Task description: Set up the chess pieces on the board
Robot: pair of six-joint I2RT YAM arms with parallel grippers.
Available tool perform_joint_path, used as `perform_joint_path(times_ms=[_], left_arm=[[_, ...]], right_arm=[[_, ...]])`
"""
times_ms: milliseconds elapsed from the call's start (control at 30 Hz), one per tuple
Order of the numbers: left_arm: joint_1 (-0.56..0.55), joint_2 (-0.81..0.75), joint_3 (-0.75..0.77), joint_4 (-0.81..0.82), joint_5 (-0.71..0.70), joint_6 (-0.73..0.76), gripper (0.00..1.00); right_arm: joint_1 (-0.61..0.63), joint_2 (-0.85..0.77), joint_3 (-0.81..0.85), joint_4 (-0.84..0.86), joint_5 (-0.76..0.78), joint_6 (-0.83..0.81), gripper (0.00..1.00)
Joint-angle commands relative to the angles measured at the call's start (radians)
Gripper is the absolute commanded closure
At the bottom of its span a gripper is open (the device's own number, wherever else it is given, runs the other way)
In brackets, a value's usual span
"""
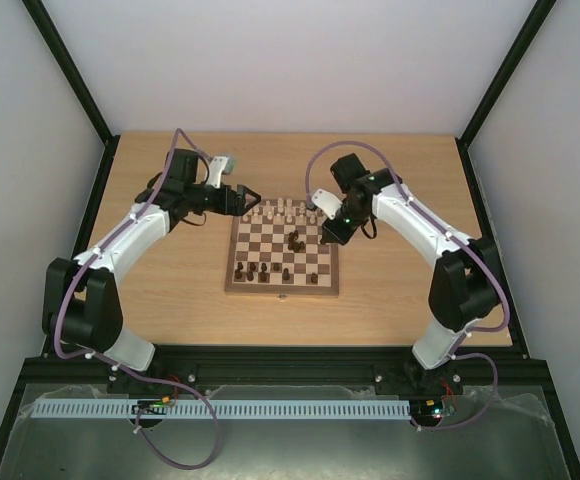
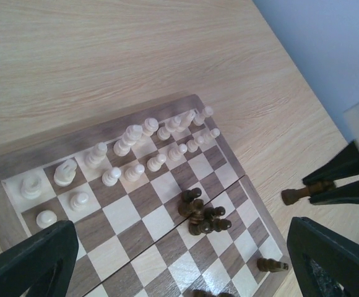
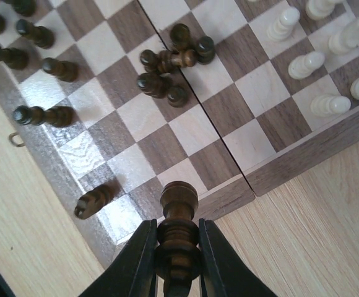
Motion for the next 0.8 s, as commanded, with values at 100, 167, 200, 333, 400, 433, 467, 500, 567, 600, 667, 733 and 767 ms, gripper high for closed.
perform_joint_path(times_ms=[100,167,200,333,400,433,467,500,567,600,667,733,767], left_arm=[[0.002,-0.051,-0.055,-0.039,-0.023,0.106,0.11],[0.002,-0.062,-0.058,-0.042,-0.018,0.118,0.13],[0.002,-0.064,-0.059,-0.044,-0.019,0.122,0.14],[0.004,-0.067,-0.050,-0.055,-0.012,0.135,0.15],[0.004,-0.069,-0.046,-0.059,-0.011,0.136,0.16],[0.004,-0.069,-0.045,-0.061,-0.013,0.136,0.17],[0.004,-0.069,-0.046,-0.063,-0.016,0.140,0.18],[0.004,-0.071,-0.047,-0.063,-0.023,0.144,0.18],[0.004,-0.078,-0.048,-0.064,-0.041,0.147,0.18],[0.004,-0.082,-0.048,-0.065,-0.047,0.150,0.18],[0.005,-0.092,-0.050,-0.065,-0.056,0.154,0.18],[0.008,-0.101,-0.049,-0.065,-0.065,0.152,0.19],[0.010,-0.107,-0.048,-0.064,-0.072,0.147,0.19]], right_arm=[[0.050,-0.118,-0.045,-0.102,-0.076,-0.150,0.92],[0.083,-0.140,-0.067,-0.094,-0.059,-0.172,0.92],[0.102,-0.149,-0.075,-0.089,-0.045,-0.178,0.92],[0.181,-0.148,-0.078,-0.074,0.013,-0.179,0.92],[0.210,-0.136,-0.071,-0.064,0.031,-0.180,0.92],[0.224,-0.129,-0.066,-0.059,0.035,-0.181,0.92],[0.236,-0.119,-0.058,-0.058,0.038,-0.185,0.92],[0.246,-0.107,-0.051,-0.059,0.040,-0.188,0.92],[0.258,-0.081,-0.029,-0.060,0.039,-0.193,0.92],[0.261,-0.070,-0.017,-0.062,0.036,-0.197,0.92],[0.267,-0.044,0.012,-0.067,0.039,-0.196,0.92],[0.272,-0.018,0.050,-0.069,0.041,-0.181,0.92],[0.275,-0.003,0.072,-0.073,0.039,-0.171,0.92]])
